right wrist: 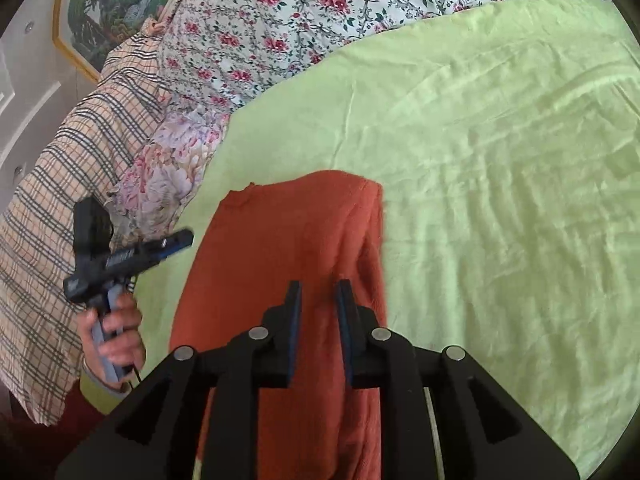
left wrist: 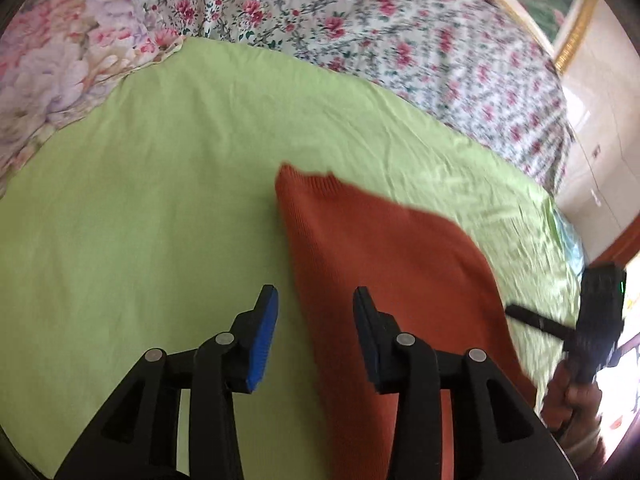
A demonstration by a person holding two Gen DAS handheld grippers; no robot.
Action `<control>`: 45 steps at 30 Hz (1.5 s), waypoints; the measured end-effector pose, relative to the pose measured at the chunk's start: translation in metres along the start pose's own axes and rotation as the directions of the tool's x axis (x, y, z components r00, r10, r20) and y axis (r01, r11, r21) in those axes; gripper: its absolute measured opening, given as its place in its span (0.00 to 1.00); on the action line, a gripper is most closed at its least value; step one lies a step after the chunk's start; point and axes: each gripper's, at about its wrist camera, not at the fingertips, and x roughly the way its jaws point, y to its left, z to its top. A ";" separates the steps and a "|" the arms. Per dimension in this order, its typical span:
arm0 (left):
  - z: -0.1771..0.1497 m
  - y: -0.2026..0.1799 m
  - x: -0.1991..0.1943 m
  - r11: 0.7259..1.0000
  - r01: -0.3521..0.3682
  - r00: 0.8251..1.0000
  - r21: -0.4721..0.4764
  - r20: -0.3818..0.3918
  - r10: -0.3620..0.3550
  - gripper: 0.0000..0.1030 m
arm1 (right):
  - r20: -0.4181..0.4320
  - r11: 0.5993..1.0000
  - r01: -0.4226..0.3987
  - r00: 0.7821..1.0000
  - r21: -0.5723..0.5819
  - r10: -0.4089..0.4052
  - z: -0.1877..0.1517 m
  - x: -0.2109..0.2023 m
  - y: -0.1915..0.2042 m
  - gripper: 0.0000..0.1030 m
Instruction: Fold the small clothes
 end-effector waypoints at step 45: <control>-0.175 -0.038 -0.042 0.977 -0.214 0.977 -0.020 -0.022 0.213 0.31 | -0.062 0.944 0.260 0.959 -0.202 -0.277 -0.104 -0.013 0.010 0.04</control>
